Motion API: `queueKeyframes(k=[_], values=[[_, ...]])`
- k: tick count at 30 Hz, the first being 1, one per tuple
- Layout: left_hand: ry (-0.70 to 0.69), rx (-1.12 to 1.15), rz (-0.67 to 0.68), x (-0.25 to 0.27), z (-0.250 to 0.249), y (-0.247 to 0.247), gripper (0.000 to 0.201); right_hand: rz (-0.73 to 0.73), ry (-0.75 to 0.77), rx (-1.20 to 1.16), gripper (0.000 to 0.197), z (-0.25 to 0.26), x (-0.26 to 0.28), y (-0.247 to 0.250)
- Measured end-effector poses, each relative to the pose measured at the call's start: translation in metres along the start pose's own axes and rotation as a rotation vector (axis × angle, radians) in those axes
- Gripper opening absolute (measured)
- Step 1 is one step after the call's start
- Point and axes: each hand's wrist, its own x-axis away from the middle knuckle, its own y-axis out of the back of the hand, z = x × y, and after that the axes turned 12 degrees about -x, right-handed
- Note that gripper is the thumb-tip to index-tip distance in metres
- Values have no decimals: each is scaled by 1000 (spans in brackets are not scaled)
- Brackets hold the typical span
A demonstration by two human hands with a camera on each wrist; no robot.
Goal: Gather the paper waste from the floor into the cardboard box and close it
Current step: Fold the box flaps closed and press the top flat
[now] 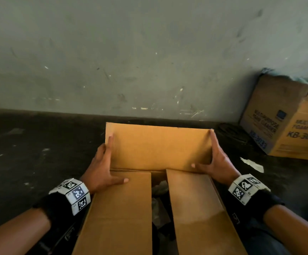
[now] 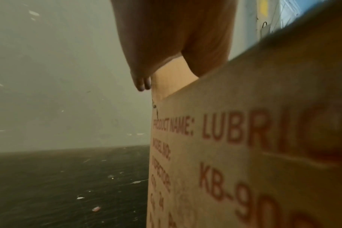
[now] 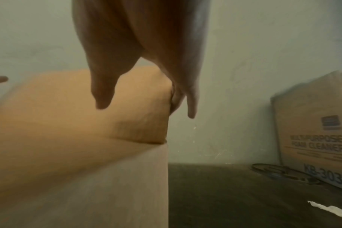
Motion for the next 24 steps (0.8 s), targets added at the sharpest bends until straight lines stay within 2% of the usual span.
queueKeyframes(k=[3, 6, 10, 12, 14, 16, 19, 21, 24], values=[[-74, 48, -140, 21, -8, 12, 137, -146, 88, -119, 119, 17, 22, 11], [-128, 39, -207, 46, -12, 18, 135, -189, 101, -116, 91, 27, 51, 17], [-135, -41, -130, 89, -10, 18, 130, -161, 110, 76, 41, 23, 93, 16], [-136, -89, -60, 112, -3, 13, 122, -80, 125, 176, 31, 19, 119, 10], [-211, -199, 30, 132, 7, 5, 104, 65, 115, 292, 34, 13, 140, 2], [-311, -386, 142, 147, 14, -5, 90, 230, 9, 452, 47, 7, 156, -10], [-378, -504, 223, 158, 12, -12, 106, 362, -114, 640, 68, 6, 170, -23], [-419, -508, 246, 170, 1, -8, 100, 371, -79, 650, 74, 14, 184, -24], [-556, -542, 288, 197, -18, -7, 91, 428, 30, 643, 82, 32, 220, -24]])
